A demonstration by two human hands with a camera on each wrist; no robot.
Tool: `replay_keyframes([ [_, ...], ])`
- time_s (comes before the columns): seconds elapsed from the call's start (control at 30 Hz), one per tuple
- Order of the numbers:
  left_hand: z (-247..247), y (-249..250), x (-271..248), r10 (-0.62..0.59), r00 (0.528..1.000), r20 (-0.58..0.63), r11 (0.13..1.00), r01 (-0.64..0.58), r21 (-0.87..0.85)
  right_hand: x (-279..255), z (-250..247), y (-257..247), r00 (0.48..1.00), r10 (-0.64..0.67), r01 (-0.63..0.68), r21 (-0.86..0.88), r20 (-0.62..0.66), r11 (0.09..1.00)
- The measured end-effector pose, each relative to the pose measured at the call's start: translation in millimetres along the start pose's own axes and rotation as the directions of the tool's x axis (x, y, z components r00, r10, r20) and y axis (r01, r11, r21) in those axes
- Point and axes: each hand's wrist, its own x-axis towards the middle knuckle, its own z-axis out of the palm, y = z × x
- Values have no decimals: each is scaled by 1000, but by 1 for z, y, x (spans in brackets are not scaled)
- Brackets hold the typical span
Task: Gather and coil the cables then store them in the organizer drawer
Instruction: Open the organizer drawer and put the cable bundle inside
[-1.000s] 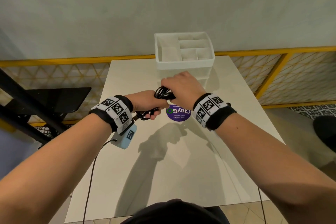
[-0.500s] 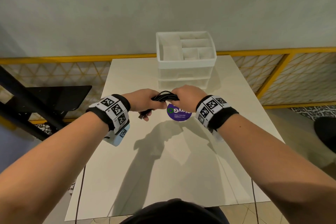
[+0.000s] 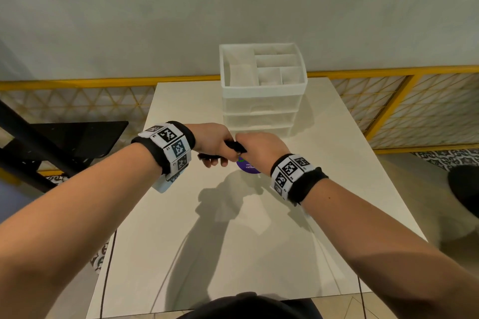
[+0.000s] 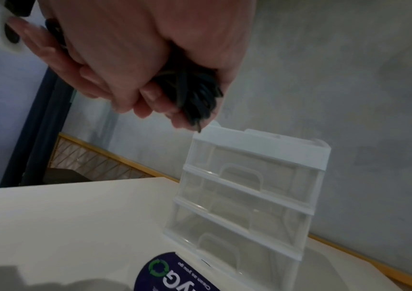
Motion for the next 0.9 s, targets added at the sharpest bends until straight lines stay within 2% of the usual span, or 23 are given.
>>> replay_keyframes([
  [0.1, 3, 4, 11, 8, 1000, -5, 999, -7, 54, -1, 2, 7, 999, 37, -35, -91, 13, 995],
  [0.17, 2, 7, 19, 21, 999, -41, 992, -15, 126, 1, 5, 15, 995, 104, -103, -109, 4, 989],
  [0.23, -4, 9, 26, 57, 994, -92, 983, -40, 178, 5, 12, 28, 973, 229, -228, -26, 15, 973],
  [0.27, -9, 9, 29, 86, 987, -138, 978, -58, 200, 7, 16, 35, 950, 311, -311, 78, 22, 947],
  [0.33, -20, 8, 36, 151, 949, -278, 967, -84, 239, 12, 29, 49, 881, 470, -453, 374, 51, 809],
  [0.37, -26, 7, 40, 187, 916, -355, 963, -100, 249, 16, 36, 55, 840, 538, -485, 549, 74, 681],
  [0.4, -31, 6, 44, 231, 874, -428, 957, -123, 264, 20, 43, 60, 795, 596, -479, 717, 110, 507],
  [0.47, -38, 6, 56, 346, 752, -561, 922, -162, 352, 27, 51, 66, 714, 666, -398, 907, 213, 137],
  [0.5, -41, 6, 62, 410, 676, -613, 893, -161, 421, 31, 54, 69, 690, 677, -358, 934, 257, 10],
  [0.53, -43, 5, 69, 462, 608, -646, 863, -138, 486, 36, 56, 72, 677, 677, -330, 941, 289, -71],
  [0.57, -46, 4, 76, 486, 570, -662, 841, -100, 532, 42, 58, 75, 673, 674, -312, 943, 306, -116],
  [0.63, -49, 1, 88, 463, 588, -663, 836, -41, 547, 54, 59, 79, 664, 675, -301, 941, 323, -155],
  [0.7, -48, -4, 95, 444, 606, -660, 851, -55, 522, 65, 62, 84, 624, 690, -333, 924, 367, -190],
  [0.8, -44, -8, 100, 454, 555, -697, 868, -99, 486, 76, 66, 89, 576, 688, -355, 893, 441, -275],
  [0.9, -47, -5, 104, 421, 550, -722, 886, -81, 456, 84, 73, 95, 584, 657, -325, 879, 478, -350],
])
